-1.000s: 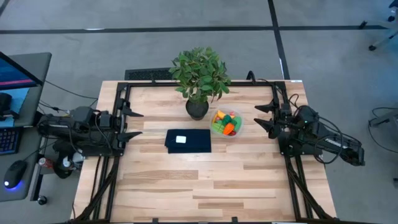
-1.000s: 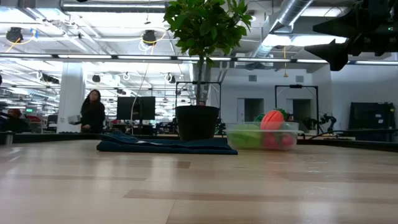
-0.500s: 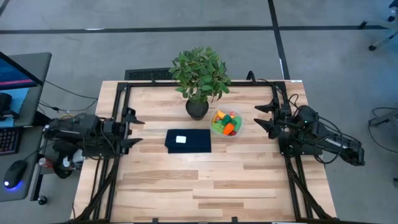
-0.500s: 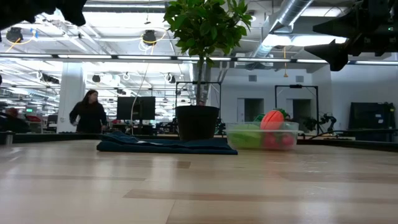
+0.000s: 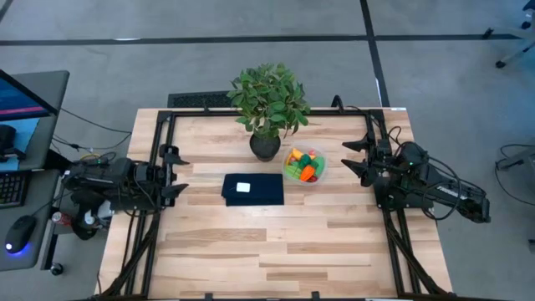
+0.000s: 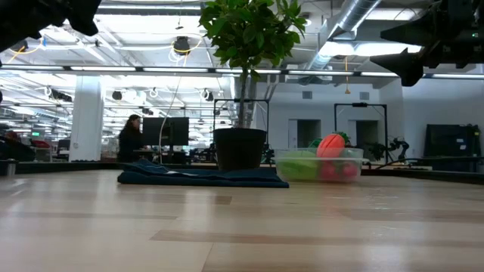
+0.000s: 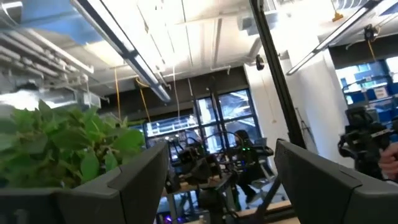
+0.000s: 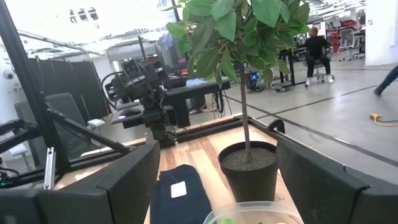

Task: Pick and placing Produce into tupperware
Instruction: Return to Home Position

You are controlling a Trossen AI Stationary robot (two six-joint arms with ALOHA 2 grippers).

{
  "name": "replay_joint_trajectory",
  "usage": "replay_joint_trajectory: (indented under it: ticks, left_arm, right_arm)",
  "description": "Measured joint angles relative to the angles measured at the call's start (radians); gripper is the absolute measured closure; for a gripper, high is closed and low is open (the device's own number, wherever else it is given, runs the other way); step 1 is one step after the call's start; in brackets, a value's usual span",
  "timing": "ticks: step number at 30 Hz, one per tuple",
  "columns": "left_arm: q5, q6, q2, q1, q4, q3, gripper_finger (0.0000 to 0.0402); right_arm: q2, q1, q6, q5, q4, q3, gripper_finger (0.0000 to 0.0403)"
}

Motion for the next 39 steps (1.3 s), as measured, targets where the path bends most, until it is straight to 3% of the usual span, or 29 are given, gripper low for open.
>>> replay_joint_trajectory:
  ticks: [5, 8, 14, 22, 39]
  left_arm:
    - [-0.046, 0.022, 0.000, 0.022, -0.010, 0.000, 0.0120]
    - [-0.101, -0.033, 0.000, 0.059, -0.058, -0.001, 0.0120]
    - [-0.107, -0.161, 0.000, 0.144, -0.175, -0.002, 0.0120]
    - [0.028, -0.242, 0.000, 0.209, -0.239, -0.003, 0.0120]
    - [0.069, -0.310, 0.000, 0.208, -0.450, -0.004, 0.0120]
  right_arm:
    - [0.000, 0.000, -0.013, 0.020, 0.000, 0.000, 0.0088]
    - [0.000, 0.000, -0.026, 0.021, 0.000, 0.000, 0.0088]
    - [0.002, 0.000, -0.026, 0.023, 0.000, 0.000, 0.0088]
    - [0.002, 0.002, -0.025, 0.022, 0.000, 0.000, 0.0088]
    - [0.002, 0.002, 0.027, 0.019, -0.133, 0.000, 0.0088]
